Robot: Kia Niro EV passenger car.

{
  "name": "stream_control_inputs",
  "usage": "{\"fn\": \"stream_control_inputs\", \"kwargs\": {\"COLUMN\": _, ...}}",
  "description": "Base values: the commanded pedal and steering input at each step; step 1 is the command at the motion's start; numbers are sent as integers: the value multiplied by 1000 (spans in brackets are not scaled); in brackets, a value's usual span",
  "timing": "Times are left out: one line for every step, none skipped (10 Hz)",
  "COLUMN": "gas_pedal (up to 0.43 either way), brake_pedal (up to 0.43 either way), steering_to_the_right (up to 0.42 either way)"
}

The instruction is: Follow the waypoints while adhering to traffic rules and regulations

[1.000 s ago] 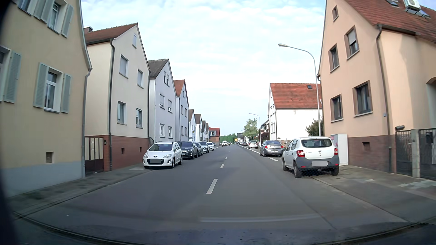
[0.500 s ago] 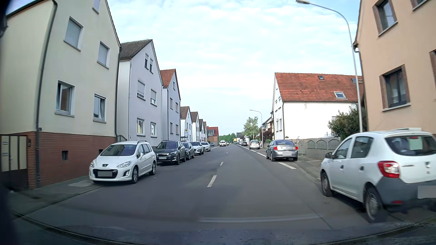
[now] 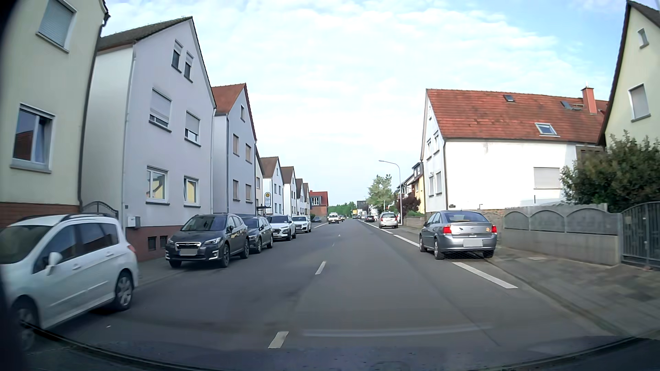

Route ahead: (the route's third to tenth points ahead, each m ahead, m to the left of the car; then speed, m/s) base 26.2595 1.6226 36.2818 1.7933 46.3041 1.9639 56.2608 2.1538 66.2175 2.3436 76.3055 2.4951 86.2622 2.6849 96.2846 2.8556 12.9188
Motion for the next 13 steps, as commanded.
{"fn": "stream_control_inputs", "kwargs": {"gas_pedal": 118, "brake_pedal": 0, "steering_to_the_right": 0}}
{"fn": "stream_control_inputs", "kwargs": {"gas_pedal": 118, "brake_pedal": 0, "steering_to_the_right": 0}}
{"fn": "stream_control_inputs", "kwargs": {"gas_pedal": 118, "brake_pedal": 0, "steering_to_the_right": 0}}
{"fn": "stream_control_inputs", "kwargs": {"gas_pedal": 118, "brake_pedal": 0, "steering_to_the_right": 0}}
{"fn": "stream_control_inputs", "kwargs": {"gas_pedal": 118, "brake_pedal": 0, "steering_to_the_right": -2}}
{"fn": "stream_control_inputs", "kwargs": {"gas_pedal": 110, "brake_pedal": 0, "steering_to_the_right": -3}}
{"fn": "stream_control_inputs", "kwargs": {"gas_pedal": 110, "brake_pedal": 0, "steering_to_the_right": -4}}
{"fn": "stream_control_inputs", "kwargs": {"gas_pedal": 98, "brake_pedal": 0, "steering_to_the_right": -3}}
{"fn": "stream_control_inputs", "kwargs": {"gas_pedal": 98, "brake_pedal": 0, "steering_to_the_right": -4}}
{"fn": "stream_control_inputs", "kwargs": {"gas_pedal": 87, "brake_pedal": 0, "steering_to_the_right": -4}}
{"fn": "stream_control_inputs", "kwargs": {"gas_pedal": 87, "brake_pedal": 0, "steering_to_the_right": -4}}
{"fn": "stream_control_inputs", "kwargs": {"gas_pedal": 87, "brake_pedal": 0, "steering_to_the_right": -4}}
{"fn": "stream_control_inputs", "kwargs": {"gas_pedal": 87, "brake_pedal": 0, "steering_to_the_right": -4}}
